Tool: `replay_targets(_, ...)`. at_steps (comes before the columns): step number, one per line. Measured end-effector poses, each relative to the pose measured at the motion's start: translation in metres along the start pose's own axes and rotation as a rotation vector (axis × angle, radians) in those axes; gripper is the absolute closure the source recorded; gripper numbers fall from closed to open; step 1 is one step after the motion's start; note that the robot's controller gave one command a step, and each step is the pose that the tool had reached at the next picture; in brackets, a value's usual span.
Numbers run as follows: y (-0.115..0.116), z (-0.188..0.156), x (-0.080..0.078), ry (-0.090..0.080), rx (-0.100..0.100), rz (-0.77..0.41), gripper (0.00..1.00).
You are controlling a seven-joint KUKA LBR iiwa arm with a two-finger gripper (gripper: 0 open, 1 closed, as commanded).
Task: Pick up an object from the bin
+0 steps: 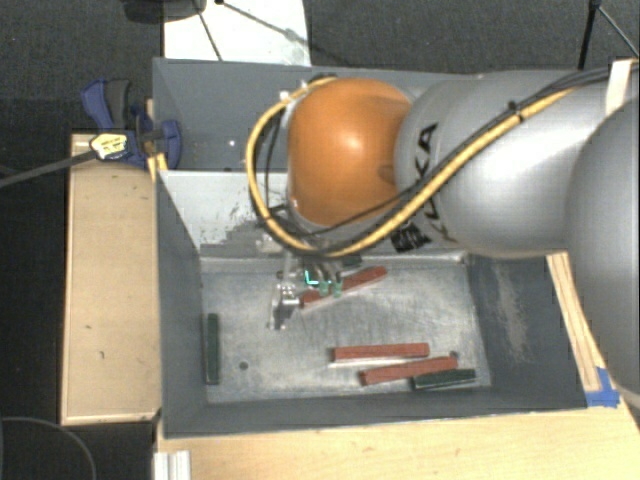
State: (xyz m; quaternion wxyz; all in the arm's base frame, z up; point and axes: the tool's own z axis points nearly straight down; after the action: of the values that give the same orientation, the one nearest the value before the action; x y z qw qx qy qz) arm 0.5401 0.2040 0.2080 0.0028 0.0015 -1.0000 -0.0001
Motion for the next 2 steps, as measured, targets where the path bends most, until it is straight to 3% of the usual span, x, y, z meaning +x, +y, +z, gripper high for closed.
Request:
replay_targets(1, -0.001, -0.005, -0.002, -0.008, -0.002, 0.005, 0.00)
replay_targets(2, -0.049, 0.015, -0.028, -0.009, -0.003, 0.049, 0.00)
